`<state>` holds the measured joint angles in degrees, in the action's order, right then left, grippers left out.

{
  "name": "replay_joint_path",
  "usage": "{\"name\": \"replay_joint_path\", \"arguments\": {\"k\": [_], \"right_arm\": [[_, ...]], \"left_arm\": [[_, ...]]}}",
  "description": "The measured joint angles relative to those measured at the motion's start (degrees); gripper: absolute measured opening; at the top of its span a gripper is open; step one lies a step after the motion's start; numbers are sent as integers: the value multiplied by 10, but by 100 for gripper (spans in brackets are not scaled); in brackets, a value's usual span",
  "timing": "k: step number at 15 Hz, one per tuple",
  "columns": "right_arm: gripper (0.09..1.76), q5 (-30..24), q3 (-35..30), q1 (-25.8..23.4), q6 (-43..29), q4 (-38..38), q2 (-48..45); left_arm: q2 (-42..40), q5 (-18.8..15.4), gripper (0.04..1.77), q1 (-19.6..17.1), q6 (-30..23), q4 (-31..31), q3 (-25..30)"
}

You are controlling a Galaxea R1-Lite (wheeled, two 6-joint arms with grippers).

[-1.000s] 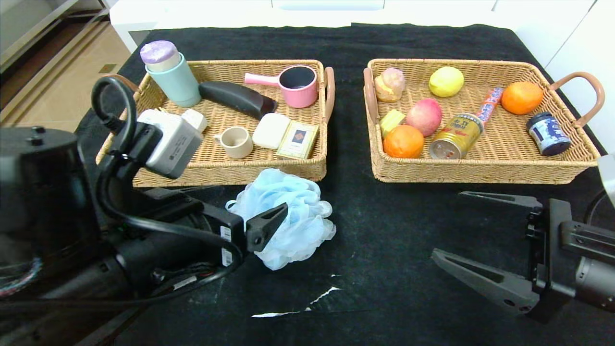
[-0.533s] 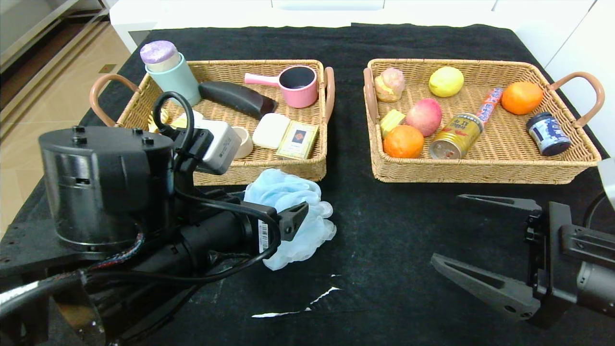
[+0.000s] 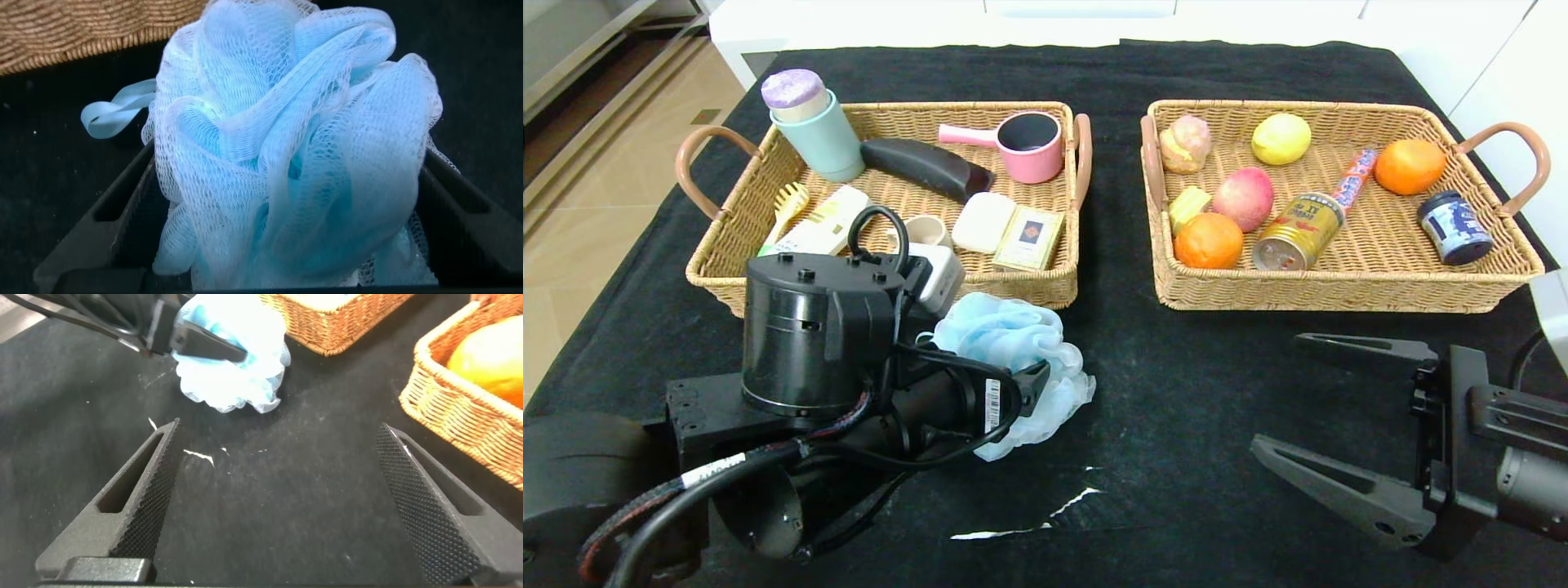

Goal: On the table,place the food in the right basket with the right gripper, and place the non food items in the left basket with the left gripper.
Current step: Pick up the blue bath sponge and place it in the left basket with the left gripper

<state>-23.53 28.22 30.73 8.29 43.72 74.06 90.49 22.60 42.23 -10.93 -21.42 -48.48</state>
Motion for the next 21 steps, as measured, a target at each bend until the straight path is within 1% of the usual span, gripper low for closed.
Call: {"name": "replay_joint_path", "arguments": {"k": [4,8,9,10,12,14,16,17,21], "right_arm": [[170,0,1,2,0,0,2],[170,0,0,9,0,-1,5],[170,0,0,11,0,-1,5],[170,0,0,12,0,-2,5],[170,0,0,16,0,-2,6],[170,0,-1,18,0,-3,7],[171,0,-1,18,0,-2,9],[171,0,-2,18,0,-3,10],[171,0,-3,20,0,-2,12]], "left_arm": [[16,-3,172,-6,-1,-1,3],[24,-6,172,-9,-13,-1,2],[25,-5,163,-9,-13,-1,3],[25,-5,145,-8,-13,-1,3],[25,-5,117,-8,-13,-1,4],[25,-5,97,-8,-13,-1,4],[25,-4,84,-7,-13,-1,5],[25,-4,81,-7,-13,-1,5],[24,-3,81,-8,-13,-1,6]]}}
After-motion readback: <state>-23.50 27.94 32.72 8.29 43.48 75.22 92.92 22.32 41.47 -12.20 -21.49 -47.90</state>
